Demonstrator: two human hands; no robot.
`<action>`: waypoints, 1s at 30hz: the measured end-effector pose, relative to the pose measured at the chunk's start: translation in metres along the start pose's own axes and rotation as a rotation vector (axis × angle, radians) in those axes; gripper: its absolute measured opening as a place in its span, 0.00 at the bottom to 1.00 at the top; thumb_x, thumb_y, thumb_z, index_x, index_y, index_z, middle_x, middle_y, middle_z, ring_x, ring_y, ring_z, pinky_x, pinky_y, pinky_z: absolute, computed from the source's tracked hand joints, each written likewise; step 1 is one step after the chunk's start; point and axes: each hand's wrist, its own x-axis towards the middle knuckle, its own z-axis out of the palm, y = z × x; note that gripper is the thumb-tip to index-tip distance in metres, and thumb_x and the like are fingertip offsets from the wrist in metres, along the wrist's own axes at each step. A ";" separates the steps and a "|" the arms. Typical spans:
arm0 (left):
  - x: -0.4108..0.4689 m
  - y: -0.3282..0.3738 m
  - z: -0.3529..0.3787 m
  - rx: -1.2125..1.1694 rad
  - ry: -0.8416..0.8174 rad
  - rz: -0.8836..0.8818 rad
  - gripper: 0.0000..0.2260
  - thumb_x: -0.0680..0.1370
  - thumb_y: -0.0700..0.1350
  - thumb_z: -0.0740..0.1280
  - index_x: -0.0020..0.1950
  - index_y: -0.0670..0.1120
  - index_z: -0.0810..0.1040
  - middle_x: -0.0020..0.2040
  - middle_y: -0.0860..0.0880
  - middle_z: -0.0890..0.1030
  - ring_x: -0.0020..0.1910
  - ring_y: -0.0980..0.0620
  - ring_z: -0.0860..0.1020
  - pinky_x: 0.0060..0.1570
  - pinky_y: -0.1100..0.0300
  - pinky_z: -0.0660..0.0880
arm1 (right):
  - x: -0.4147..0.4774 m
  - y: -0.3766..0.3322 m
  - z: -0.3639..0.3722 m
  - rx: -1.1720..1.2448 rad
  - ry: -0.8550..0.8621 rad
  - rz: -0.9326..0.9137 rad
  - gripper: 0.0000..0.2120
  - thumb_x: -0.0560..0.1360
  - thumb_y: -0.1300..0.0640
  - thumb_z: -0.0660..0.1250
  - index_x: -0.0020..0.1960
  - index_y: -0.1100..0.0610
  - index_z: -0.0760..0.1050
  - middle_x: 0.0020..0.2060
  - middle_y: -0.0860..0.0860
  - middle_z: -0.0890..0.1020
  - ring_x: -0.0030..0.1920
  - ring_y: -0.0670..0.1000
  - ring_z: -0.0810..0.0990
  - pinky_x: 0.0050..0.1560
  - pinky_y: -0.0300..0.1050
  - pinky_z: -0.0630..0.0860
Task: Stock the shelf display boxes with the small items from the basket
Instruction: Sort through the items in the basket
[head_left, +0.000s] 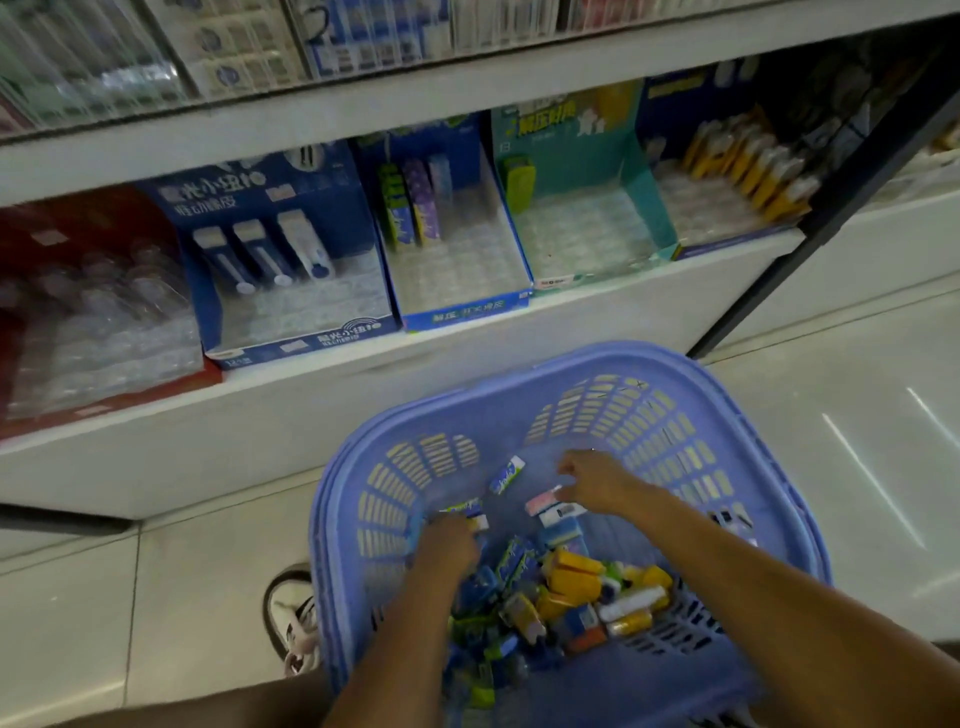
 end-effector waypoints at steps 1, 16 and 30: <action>0.003 -0.004 0.008 0.045 0.019 0.009 0.16 0.81 0.42 0.59 0.68 0.39 0.71 0.67 0.39 0.72 0.64 0.42 0.72 0.61 0.52 0.69 | 0.007 0.003 0.009 -0.016 0.021 -0.011 0.25 0.77 0.51 0.66 0.71 0.56 0.65 0.72 0.54 0.66 0.70 0.54 0.67 0.66 0.43 0.65; 0.035 -0.010 0.026 0.238 0.208 -0.050 0.07 0.78 0.41 0.63 0.53 0.44 0.78 0.55 0.44 0.77 0.54 0.45 0.75 0.52 0.53 0.75 | 0.034 0.003 0.050 -0.255 0.068 -0.085 0.21 0.74 0.58 0.68 0.65 0.58 0.67 0.65 0.58 0.67 0.65 0.60 0.66 0.60 0.52 0.73; -0.005 0.041 -0.067 -0.338 -0.133 0.141 0.18 0.77 0.44 0.65 0.25 0.46 0.73 0.24 0.48 0.74 0.27 0.52 0.71 0.37 0.60 0.69 | -0.044 -0.020 -0.047 0.947 -0.406 -0.266 0.07 0.79 0.66 0.59 0.54 0.67 0.73 0.32 0.51 0.76 0.30 0.45 0.72 0.34 0.37 0.69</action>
